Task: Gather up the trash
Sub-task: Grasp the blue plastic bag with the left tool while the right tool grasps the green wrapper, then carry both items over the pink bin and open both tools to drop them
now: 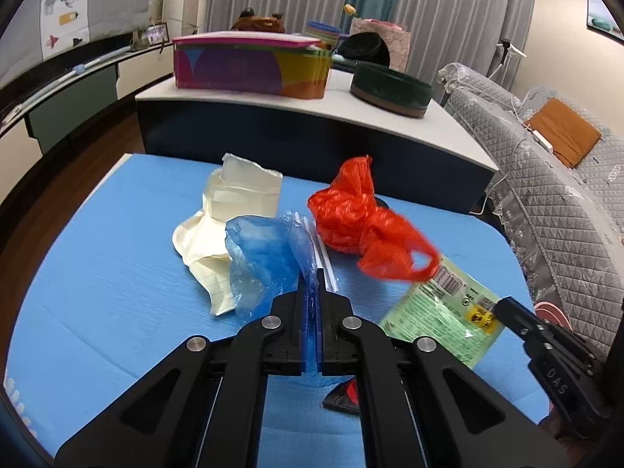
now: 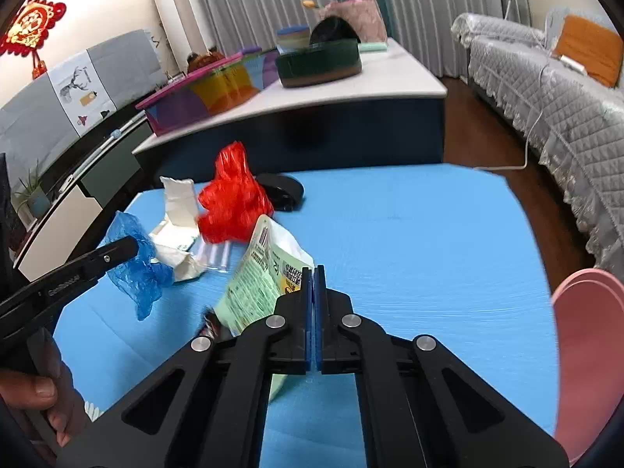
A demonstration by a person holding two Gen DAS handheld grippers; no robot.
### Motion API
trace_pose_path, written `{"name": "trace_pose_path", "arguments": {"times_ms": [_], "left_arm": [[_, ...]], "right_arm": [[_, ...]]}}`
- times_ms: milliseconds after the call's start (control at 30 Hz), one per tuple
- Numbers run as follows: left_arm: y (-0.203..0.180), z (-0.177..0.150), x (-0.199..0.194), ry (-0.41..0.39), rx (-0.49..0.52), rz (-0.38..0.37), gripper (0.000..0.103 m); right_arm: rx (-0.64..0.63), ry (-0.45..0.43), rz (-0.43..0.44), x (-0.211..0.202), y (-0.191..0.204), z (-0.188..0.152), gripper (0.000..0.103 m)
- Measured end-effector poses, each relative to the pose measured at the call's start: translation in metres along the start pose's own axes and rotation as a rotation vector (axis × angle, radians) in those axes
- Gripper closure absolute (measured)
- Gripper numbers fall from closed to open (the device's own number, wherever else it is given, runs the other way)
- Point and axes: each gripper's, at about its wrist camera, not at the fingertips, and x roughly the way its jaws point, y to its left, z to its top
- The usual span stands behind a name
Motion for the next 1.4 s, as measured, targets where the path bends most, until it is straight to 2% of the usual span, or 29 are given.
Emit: {"name": "trace_pose_path", "arguments": {"times_ms": [267,533,800,1133,1400], "left_arm": [[-0.004,-0.003,-0.03,-0.038,0.025,-0.033,0.101],[-0.015,-0.006,-0.058,-0.065,0.057,-0.082,0.101],[-0.037,-0.009,-0.072,-0.081,0.102,-0.132,0.101],[-0.059,-0.019,-0.074,-0.088,0.166,-0.177,0.101],[-0.081,-0.022,-0.069,-0.087,0.193,-0.2,0.101]], "right_arm": [[-0.037,-0.081,-0.043,-0.05,0.004,0.004,0.102],[-0.086,-0.132,-0.091,-0.101,0.012,0.014,0.102],[-0.132,-0.16,-0.149,-0.145,0.001,0.024,0.102],[-0.063,-0.185,-0.207,-0.144,-0.031,0.004,0.102],[-0.031,-0.198,-0.25,-0.147,-0.059,0.0,0.102]]}}
